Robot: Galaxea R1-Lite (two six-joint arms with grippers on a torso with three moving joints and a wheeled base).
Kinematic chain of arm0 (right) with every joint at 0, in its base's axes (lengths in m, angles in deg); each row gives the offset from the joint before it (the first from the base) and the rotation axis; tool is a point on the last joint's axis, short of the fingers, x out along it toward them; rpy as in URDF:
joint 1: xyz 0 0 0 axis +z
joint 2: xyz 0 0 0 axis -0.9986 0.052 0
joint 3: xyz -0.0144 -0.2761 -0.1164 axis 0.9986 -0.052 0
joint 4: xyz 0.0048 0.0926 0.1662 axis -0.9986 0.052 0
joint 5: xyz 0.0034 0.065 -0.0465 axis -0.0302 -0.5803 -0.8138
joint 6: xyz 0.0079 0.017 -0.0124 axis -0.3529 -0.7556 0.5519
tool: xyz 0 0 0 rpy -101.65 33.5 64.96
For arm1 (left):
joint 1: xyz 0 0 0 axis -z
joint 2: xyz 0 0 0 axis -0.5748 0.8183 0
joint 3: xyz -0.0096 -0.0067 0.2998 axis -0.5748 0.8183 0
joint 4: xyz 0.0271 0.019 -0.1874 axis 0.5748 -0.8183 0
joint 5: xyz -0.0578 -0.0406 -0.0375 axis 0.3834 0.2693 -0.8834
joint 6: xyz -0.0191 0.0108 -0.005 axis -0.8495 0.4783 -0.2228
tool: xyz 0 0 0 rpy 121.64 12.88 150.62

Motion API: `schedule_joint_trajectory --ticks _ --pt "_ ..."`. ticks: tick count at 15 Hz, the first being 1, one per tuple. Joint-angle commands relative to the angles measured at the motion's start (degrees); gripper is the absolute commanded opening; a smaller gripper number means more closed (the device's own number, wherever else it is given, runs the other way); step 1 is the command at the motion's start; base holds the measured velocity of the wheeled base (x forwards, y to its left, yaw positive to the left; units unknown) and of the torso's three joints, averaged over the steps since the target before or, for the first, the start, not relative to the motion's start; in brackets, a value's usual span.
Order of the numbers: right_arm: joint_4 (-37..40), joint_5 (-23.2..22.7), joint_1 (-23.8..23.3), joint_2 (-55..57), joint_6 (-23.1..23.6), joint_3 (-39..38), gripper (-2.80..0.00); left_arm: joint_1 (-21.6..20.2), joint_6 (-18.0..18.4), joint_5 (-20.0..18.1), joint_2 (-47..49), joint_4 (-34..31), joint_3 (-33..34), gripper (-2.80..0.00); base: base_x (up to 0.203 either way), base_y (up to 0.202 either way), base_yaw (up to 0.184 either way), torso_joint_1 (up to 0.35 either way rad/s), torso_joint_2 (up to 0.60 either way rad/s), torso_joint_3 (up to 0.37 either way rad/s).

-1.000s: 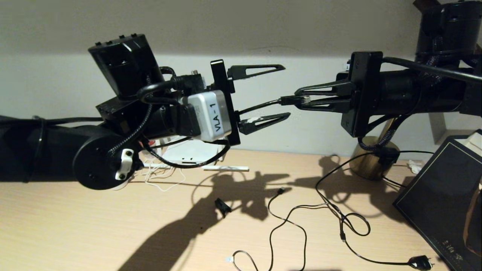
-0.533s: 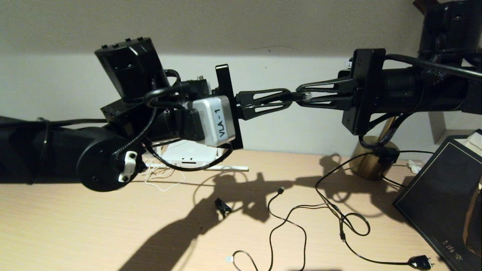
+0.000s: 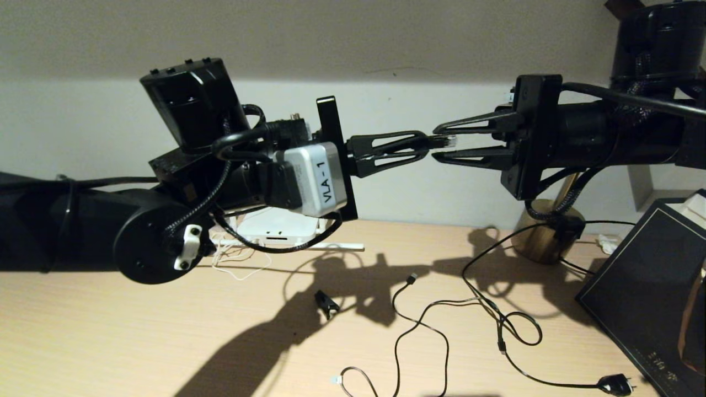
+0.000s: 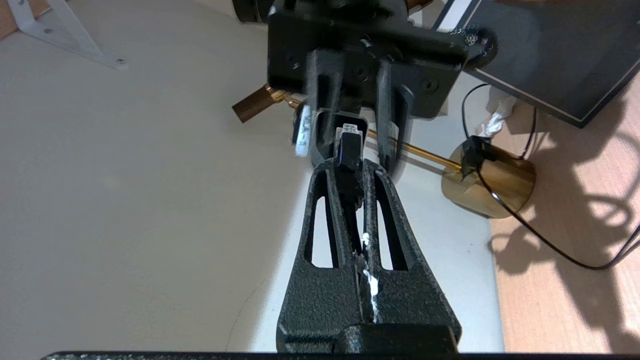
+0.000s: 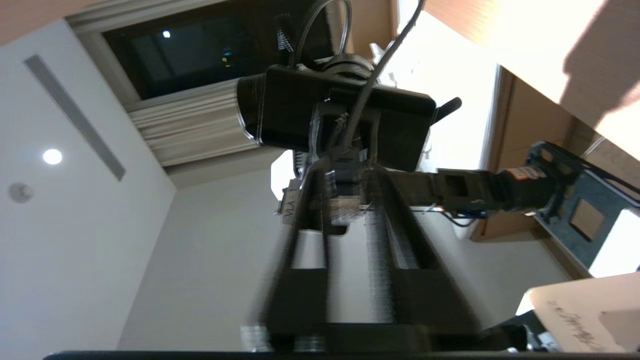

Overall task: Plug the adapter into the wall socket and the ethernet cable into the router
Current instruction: Hand it to the other hand, then align cable and router interface

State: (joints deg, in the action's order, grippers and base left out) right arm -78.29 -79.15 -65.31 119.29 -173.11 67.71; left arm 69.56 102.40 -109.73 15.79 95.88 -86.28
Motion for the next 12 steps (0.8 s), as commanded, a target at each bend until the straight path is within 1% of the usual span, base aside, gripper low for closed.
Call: schedule_joint_trajectory --ticks 1,3,4,5,6,7,8,9,10,11,12 --pt "-0.2 -0.4 0.0 0.0 -0.4 -0.1 0.0 0.0 0.3 -0.3 -0.4 -0.1 0.9 -2.8 0.0 0.0 0.0 0.0 0.0 0.0" --pt "-0.4 -0.3 -0.6 -1.0 -0.1 -1.3 0.0 -0.6 0.1 -0.3 -1.9 -0.1 3.4 -2.8 0.0 0.0 0.0 0.0 0.0 0.0" --pt "-0.7 0.0 -1.7 -1.8 -0.1 -2.0 0.0 -1.6 0.0 -0.3 -3.4 -0.2 5.0 -2.8 0.0 0.0 0.0 0.0 0.0 0.0" --pt "-1.4 0.9 -2.9 -3.2 0.6 -3.2 0.0 -2.8 -0.5 -0.3 -5.0 -0.3 6.7 -2.8 0.0 0.0 0.0 0.0 0.0 0.0" --pt "-2.2 3.4 -3.8 -5.2 2.7 -5.3 0.0 -4.9 -2.2 -0.3 -6.6 -0.3 8.9 -2.8 0.0 0.0 0.0 0.0 0.0 0.0" --pt "-2.6 6.9 -4.8 -7.8 6.2 -8.2 0.0 -6.8 -5.7 -0.4 -8.1 -0.3 11.4 -2.8 0.0 0.0 0.0 0.0 0.0 0.0" --pt "-2.7 11.9 -6.1 -10.9 11.8 -11.7 0.0 -8.5 -11.6 -0.3 -9.7 -0.2 13.6 -2.8 0.0 0.0 0.0 0.0 0.0 0.0" --pt "-2.5 17.4 -7.3 -14.5 18.1 -15.7 0.0 -9.4 -18.3 0.2 -11.8 -0.2 15.2 -2.8 0.0 0.0 0.0 0.0 0.0 0.0" --pt "-2.4 22.9 -8.0 -18.5 25.4 -20.9 0.0 -10.1 -25.5 2.4 -14.2 -0.3 17.0 -2.8 0.0 0.0 0.0 0.0 0.0 0.0" --pt "-2.3 28.0 -8.4 -22.6 32.3 -25.6 -2.8 -10.4 -32.3 5.4 -16.3 -0.3 18.5 -2.8 0.0 0.0 0.0 0.0 0.0 0.0" --pt "-2.2 33.3 -8.6 -27.1 38.4 -30.3 -2.8 -10.5 -40.0 8.8 -18.7 -0.5 20.1 -2.8 0.0 0.0 0.0 0.0 0.0 0.0"
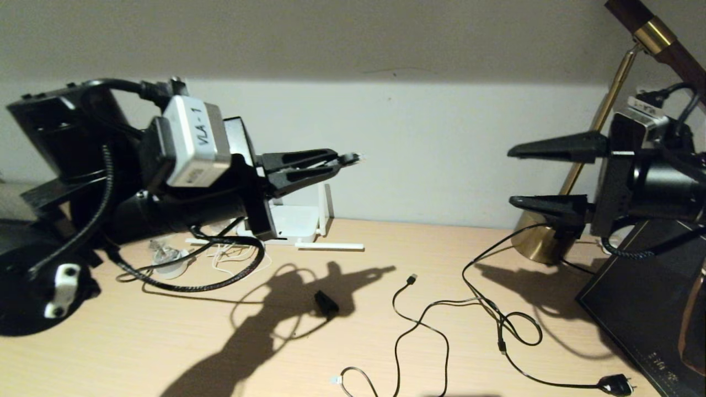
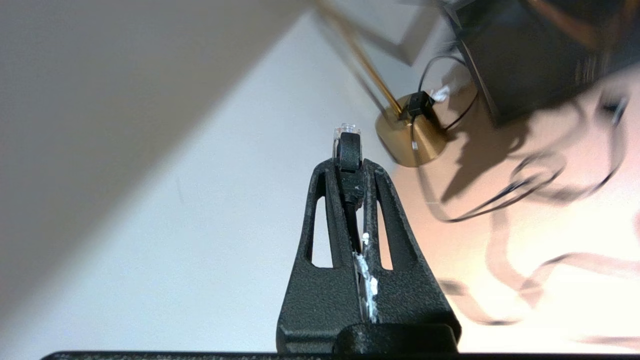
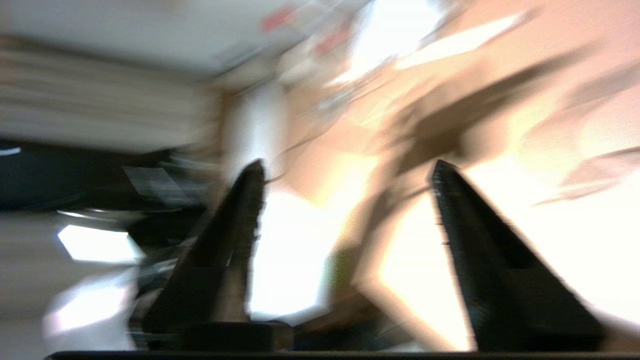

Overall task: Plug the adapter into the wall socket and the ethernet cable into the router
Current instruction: Align cable and router interface

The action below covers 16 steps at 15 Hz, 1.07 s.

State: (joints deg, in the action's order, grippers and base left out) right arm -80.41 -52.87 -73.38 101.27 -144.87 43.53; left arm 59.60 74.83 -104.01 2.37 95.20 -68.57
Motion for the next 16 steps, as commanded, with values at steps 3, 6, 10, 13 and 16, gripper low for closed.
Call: schedule_joint_trajectory --ticks 3,6,10,13,16 --pt "2.1 17.1 -0.9 -24.3 20.0 -16.7 -2.8 -0.4 -29.8 13.9 -11.1 -4.7 7.2 -2.8 0.0 0.0 0.0 0.0 0.0 0.0" --pt "10.7 29.2 -1.0 -39.8 32.1 -28.2 -2.8 -0.1 -42.8 22.2 -16.7 -13.1 11.1 -2.8 0.0 0.0 0.0 0.0 0.0 0.0" --pt "14.5 42.3 -1.1 -58.4 44.5 -40.8 -2.8 0.3 -52.8 24.2 -20.6 -21.1 12.2 -2.8 0.0 0.0 0.0 0.0 0.0 0.0" --pt "11.2 44.4 -1.1 -62.9 48.7 -46.9 -2.8 0.4 -58.5 24.4 -20.6 -21.4 13.2 -2.8 0.0 0.0 0.0 0.0 0.0 0.0" --pt "6.0 42.9 -1.1 -62.8 54.2 -56.2 -2.8 0.6 -58.8 28.5 -20.5 -20.9 17.4 -2.8 0.0 0.0 0.0 0.0 0.0 0.0"
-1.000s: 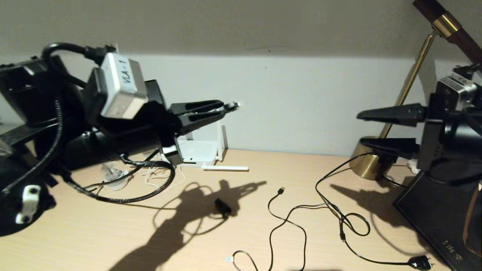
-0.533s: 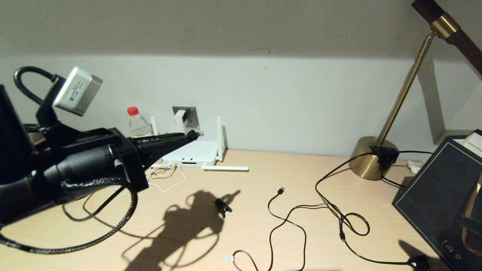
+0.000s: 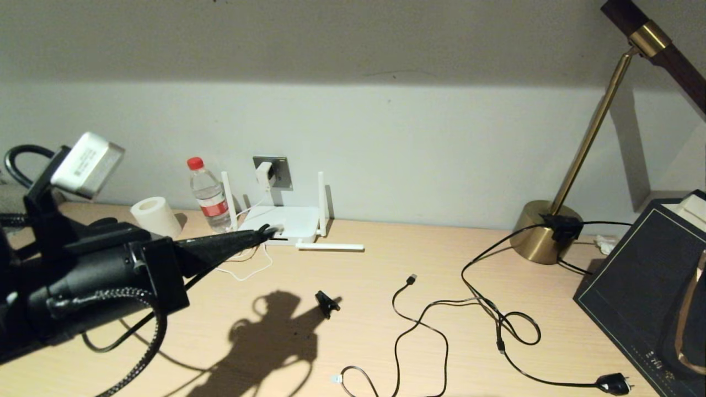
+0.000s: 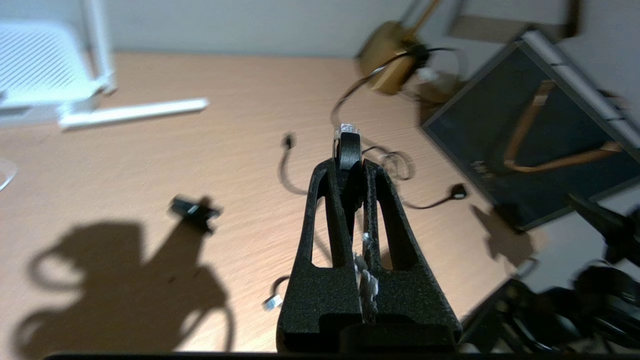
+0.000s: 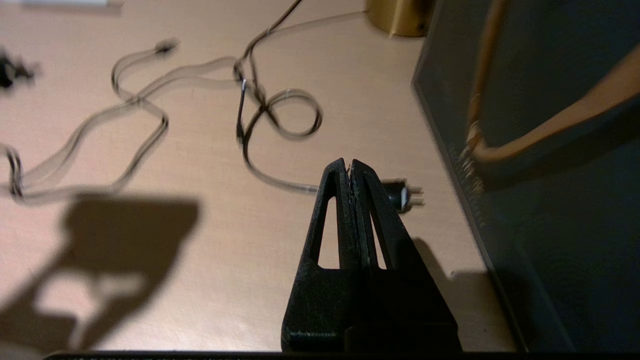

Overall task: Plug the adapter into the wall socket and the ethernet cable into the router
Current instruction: Align cable and router interface

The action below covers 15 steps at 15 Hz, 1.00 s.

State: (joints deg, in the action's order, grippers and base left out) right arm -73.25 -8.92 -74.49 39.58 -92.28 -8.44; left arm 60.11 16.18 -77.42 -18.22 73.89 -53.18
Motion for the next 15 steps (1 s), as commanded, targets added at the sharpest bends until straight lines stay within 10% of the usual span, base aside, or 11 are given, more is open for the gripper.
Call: schedule_joint_trajectory --ticks 1,10,15 --pt "-3.2 -6.2 0.0 -1.1 2.6 -5.7 -2.8 0.1 0.2 4.0 0.1 0.5 3.3 -2.8 0.0 0.0 0.0 0.0 0.0 0.0" --pt "-4.4 -11.0 -12.2 -11.8 7.4 -8.0 -2.8 0.7 5.7 18.6 4.2 1.3 7.1 -2.8 0.0 0.0 0.0 0.0 0.0 0.0" --pt "-4.8 -11.2 -12.4 -16.7 6.3 -8.2 -2.8 0.8 5.9 18.6 4.4 3.6 9.6 -2.8 0.0 0.0 0.0 0.0 0.0 0.0"
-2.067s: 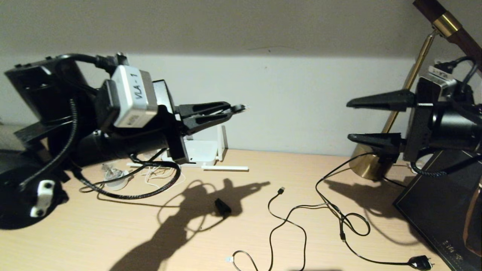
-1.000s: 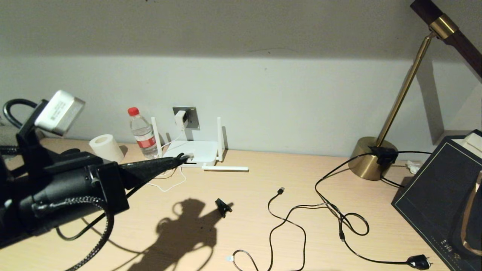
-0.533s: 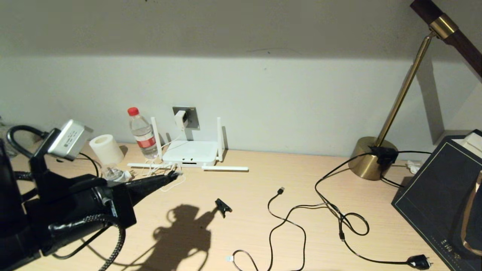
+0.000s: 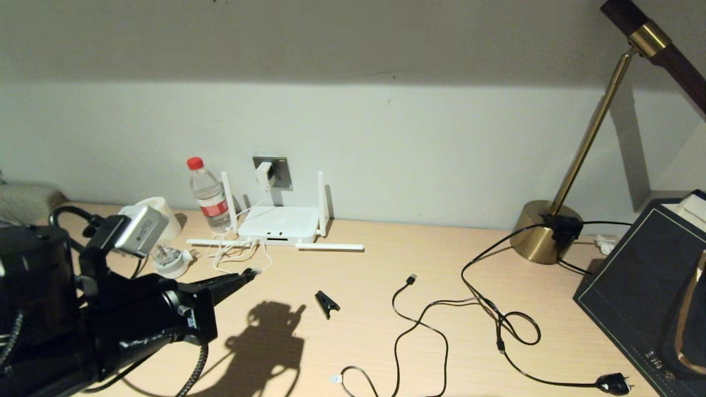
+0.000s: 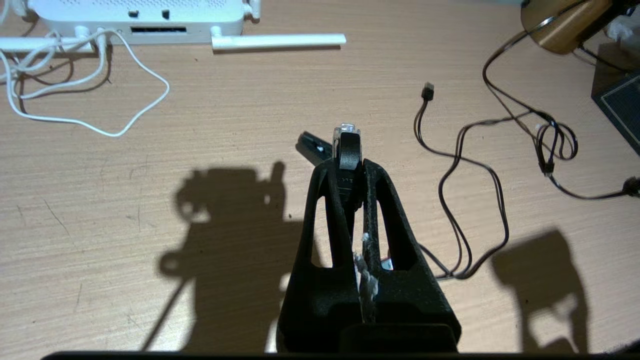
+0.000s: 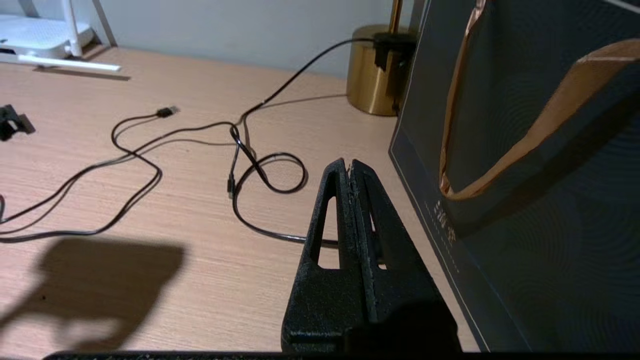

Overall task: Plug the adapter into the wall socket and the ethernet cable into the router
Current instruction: Align cable and router interface

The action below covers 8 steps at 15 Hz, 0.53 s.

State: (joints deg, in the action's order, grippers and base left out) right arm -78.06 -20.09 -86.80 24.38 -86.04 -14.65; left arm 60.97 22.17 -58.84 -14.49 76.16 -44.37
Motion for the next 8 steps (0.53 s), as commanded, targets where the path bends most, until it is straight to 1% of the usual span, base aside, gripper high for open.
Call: schedule_joint_trajectory --ticks 1,3,5,8 --pt "0.0 -0.1 0.0 -1.5 0.4 -2.0 -2.8 0.0 0.0 0.1 1.2 3.8 1.2 -2.8 0.0 0.0 0.0 0.0 0.0 0.0" --pt "-0.1 0.0 0.0 -1.5 0.6 -2.0 -2.8 -0.1 0.1 0.3 2.1 7.6 3.1 -2.8 0.0 0.0 0.0 0.0 0.0 0.0" --pt "-0.1 0.0 0.0 -1.5 0.1 -2.0 -2.8 0.0 1.8 0.4 2.2 8.4 4.5 -2.8 0.0 0.0 0.0 0.0 0.0 0.0" --pt "-0.1 0.1 0.0 -1.5 -0.5 -2.0 -2.8 -0.3 2.6 1.9 2.8 9.1 4.6 -2.8 0.0 0.0 0.0 0.0 0.0 0.0"
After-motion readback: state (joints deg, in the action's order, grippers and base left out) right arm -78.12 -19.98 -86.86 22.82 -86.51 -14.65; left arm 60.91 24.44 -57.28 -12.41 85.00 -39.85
